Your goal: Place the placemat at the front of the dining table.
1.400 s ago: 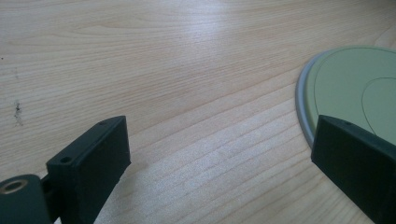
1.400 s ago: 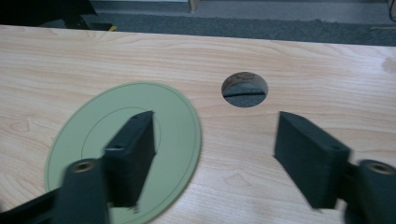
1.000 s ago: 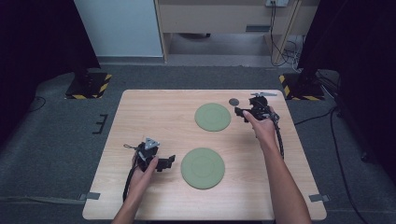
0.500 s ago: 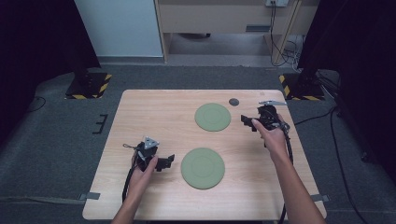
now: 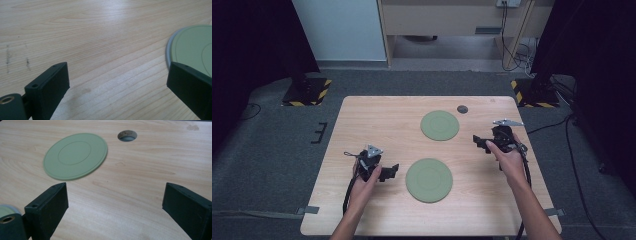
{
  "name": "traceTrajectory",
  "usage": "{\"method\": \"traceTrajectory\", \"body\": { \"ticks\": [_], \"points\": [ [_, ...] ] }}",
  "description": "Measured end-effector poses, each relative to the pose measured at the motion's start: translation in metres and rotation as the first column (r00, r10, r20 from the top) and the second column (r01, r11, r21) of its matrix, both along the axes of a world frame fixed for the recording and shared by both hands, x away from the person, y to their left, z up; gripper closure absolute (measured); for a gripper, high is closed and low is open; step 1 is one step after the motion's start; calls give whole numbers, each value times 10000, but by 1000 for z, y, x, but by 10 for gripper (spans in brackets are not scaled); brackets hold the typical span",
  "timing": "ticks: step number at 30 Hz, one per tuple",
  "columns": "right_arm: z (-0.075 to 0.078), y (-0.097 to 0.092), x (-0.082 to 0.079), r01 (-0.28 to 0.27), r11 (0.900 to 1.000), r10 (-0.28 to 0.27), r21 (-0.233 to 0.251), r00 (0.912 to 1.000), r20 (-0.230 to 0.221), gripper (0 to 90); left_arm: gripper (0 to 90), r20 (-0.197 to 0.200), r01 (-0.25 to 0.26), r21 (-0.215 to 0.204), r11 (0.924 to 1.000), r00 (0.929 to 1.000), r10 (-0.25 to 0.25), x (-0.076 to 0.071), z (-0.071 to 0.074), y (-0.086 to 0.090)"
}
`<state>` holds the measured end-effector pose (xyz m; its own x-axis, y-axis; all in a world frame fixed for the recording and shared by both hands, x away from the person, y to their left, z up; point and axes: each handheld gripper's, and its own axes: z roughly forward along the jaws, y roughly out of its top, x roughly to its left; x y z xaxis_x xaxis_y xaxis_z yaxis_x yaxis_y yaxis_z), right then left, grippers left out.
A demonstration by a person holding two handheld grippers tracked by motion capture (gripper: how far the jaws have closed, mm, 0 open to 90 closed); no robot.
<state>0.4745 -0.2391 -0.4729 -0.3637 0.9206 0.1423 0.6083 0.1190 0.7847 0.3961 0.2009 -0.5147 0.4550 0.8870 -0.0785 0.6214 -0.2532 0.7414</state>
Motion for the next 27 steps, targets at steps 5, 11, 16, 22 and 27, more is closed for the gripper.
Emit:
{"method": "traceTrajectory", "body": {
  "ticks": [5, 11, 16, 22, 27],
  "points": [
    [-6, -2, -14, -161, 9999, 161, -30, 9998, -101, 67, 34, 1, 4, 213, 9998, 10000, -4, 0, 0, 7],
    [-20, -3, -28, -262, 9994, 254, -217, 9990, -380, 66, 34, -92, -77, 303, 9995, 9999, 80, 0, -6, 14],
    [-35, -4, -39, -186, 9989, 156, -423, 9974, -697, 66, 34, -197, -145, 393, 9991, 9997, 153, 2, -11, 18],
    [-55, -2, -47, 140, 9952, -234, -972, 9950, -968, 67, 34, -254, -193, 482, 9986, 9995, 205, 4, -15, 20],
    [-62, -2, -49, 487, 9924, -589, -1126, 9942, -895, 64, 30, -262, -252, 556, 9981, 9993, 267, 6, -20, 22]
  ]
}}
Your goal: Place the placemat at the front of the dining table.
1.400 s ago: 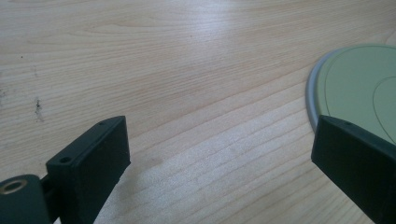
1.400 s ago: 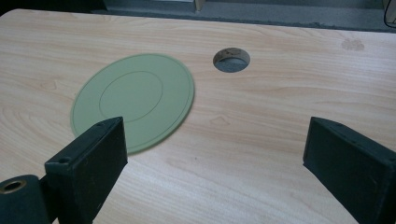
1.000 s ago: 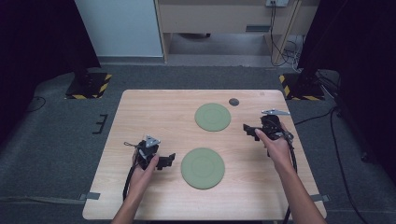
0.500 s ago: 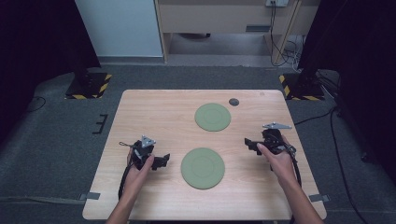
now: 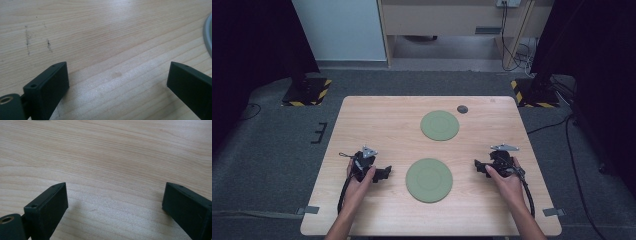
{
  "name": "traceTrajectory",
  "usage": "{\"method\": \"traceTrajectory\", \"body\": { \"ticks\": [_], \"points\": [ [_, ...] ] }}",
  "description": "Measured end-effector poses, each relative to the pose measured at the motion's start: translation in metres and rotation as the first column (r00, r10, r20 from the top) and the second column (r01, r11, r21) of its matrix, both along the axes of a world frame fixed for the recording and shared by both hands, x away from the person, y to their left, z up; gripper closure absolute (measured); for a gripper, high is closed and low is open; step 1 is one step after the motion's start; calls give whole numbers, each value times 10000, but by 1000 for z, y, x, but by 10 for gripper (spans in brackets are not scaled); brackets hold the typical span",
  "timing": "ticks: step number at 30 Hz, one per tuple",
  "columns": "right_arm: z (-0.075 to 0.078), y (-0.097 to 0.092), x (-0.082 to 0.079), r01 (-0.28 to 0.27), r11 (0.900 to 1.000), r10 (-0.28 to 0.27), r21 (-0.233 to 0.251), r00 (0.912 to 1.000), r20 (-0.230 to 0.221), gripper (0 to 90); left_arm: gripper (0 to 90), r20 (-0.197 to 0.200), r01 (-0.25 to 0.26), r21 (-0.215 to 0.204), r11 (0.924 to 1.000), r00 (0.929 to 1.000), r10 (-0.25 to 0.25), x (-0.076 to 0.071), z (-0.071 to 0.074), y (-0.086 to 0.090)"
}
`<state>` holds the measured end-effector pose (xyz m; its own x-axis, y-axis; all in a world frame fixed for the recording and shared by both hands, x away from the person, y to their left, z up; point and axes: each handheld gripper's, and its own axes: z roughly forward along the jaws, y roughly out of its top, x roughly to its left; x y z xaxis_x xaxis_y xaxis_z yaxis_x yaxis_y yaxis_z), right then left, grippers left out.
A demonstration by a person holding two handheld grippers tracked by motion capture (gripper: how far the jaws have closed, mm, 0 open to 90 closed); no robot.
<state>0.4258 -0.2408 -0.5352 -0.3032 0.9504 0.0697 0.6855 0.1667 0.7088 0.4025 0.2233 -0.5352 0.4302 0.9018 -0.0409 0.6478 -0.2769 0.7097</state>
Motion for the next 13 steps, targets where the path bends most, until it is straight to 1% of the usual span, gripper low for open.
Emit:
{"method": "traceTrajectory", "body": {
  "ticks": [1, 3, 4, 5, 6, 7, 9, 13],
  "points": [
    [0, 0, 0, 12, 10000, -12, -43, 10000, 48, 64, 28, 72, 2, 21, 10000, 10000, -2, 0, -1, 0],
    [-2, 2, -1, -21, 9996, 25, -268, 9999, 166, 63, 27, 82, 7, 77, 10000, 10000, -8, 0, -1, 0],
    [-3, 4, -2, -40, 9988, 55, -493, 9995, 301, 62, 27, 88, 48, 161, 9999, 9999, -49, -1, -1, 0],
    [-4, 6, -3, -32, 9980, 51, -630, 9995, 304, 57, 26, 102, 75, 276, 9996, 9999, -78, -1, -1, 0],
    [-4, 6, -3, 50, 9981, -32, -618, 9996, 297, 57, 27, 110, 122, 414, 9991, 9999, -127, -1, -1, -1],
    [-4, 7, -3, 110, 9980, -91, -625, 9995, 302, 54, 23, 102, 140, 448, 9989, 9998, -145, -2, -1, -1],
    [-4, 6, -3, 229, 9975, -216, -672, 9996, 206, 5, 19, 89, 177, 418, 9990, 9998, -181, -2, -1, 0],
    [-5, 6, -4, 357, 9970, -347, -683, 9993, 164, 4, 6, 26, 174, 401, 9990, 9998, -175, -4, -2, 3]
  ]
}}
